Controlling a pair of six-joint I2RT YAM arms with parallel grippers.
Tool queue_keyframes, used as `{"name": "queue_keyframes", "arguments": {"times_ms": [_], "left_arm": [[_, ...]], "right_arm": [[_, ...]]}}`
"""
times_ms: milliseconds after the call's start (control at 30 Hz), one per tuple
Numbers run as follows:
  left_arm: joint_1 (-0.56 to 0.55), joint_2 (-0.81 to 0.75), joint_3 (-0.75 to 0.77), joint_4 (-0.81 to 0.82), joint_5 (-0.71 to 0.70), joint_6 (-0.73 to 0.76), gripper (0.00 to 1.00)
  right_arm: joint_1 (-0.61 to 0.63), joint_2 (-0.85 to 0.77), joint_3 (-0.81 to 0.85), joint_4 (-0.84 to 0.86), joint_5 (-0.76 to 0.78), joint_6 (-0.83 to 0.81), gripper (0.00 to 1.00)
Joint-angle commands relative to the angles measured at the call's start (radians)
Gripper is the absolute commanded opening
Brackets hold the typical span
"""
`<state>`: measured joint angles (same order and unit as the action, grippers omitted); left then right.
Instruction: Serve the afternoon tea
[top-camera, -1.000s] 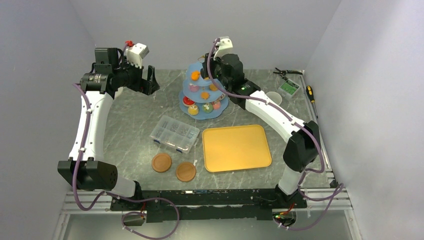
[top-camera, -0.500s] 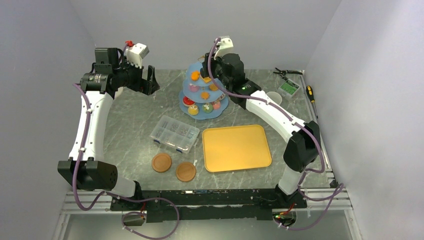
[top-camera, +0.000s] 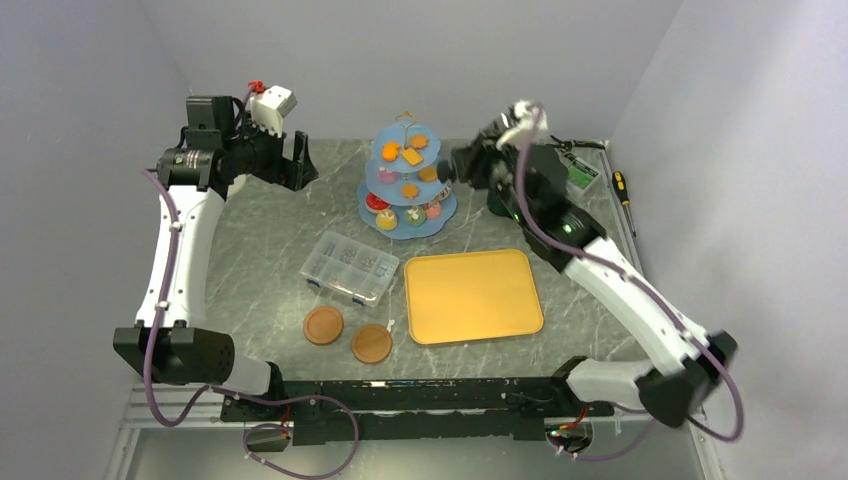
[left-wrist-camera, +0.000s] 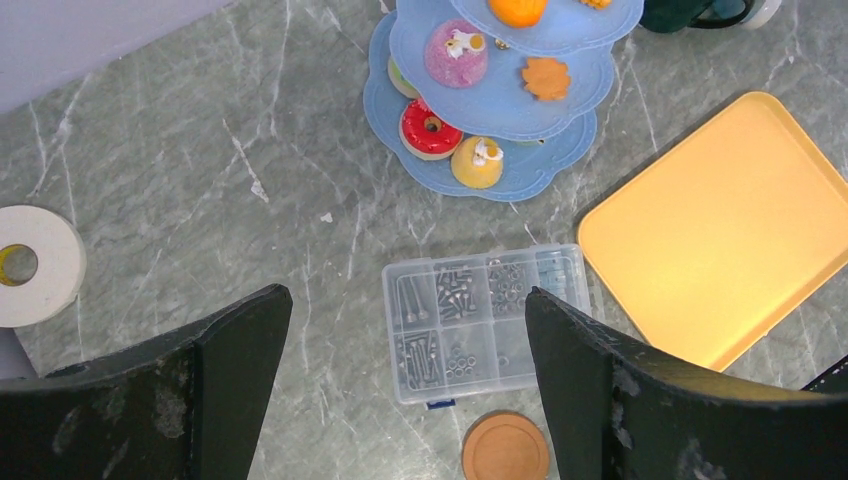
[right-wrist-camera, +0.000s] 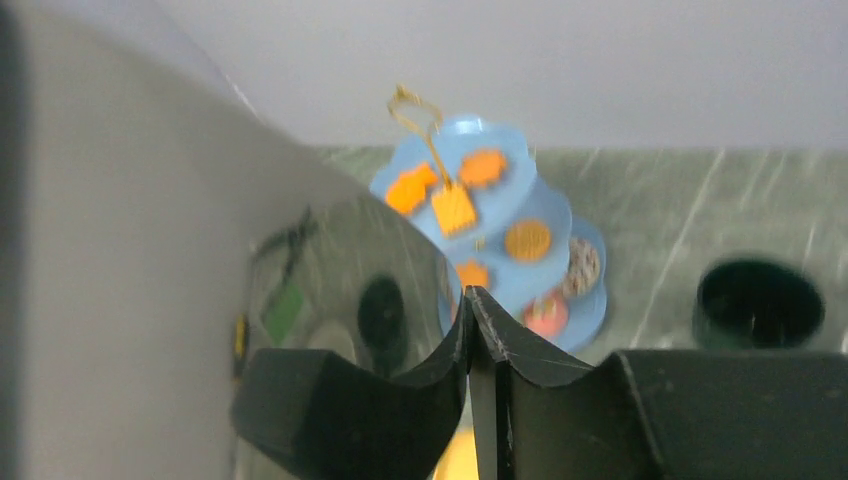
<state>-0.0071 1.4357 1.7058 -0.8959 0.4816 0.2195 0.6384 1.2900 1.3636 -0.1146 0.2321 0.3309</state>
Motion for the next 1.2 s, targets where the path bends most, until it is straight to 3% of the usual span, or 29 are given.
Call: {"name": "queue_keyframes", "arguments": {"times_ms": [0, 167, 300, 633, 867, 1167], "left_arm": [[0.004, -0.061, 0.007, 0.017, 0.025, 0.009, 0.93], [0.004, -0.088, -0.004, 0.017, 0.034, 0.005, 0.93], [0.004, -0.103, -0.009, 0.019, 0.041, -0.003, 0.93], [0.004, -0.127, -0.024, 0.017, 0.031, 0.013, 0.93], [0.004, -0.123, -0.044, 0.018, 0.047, 0.011, 0.93], [0.004, -0.115, -0.053, 0.012, 0.051, 0.025, 0.93]], "right_arm": [[0.004, -0.186, -0.214, -0.168, 0.014, 0.288, 0.42], [0.007, -0.334, -0.445, -0.265, -0.055, 0.555, 0.42], [0.007, -0.346, -0.534, -0.311, -0.116, 0.729, 0.43], [0.006, -0.324, -0.817, -0.061, -0.159, 1.105, 0.45], [0.006, -0.198, -0.852, 0.011, -0.114, 1.205, 0.47], [0.003, -0.075, -0.845, 0.009, -0.080, 1.296, 0.64]]}}
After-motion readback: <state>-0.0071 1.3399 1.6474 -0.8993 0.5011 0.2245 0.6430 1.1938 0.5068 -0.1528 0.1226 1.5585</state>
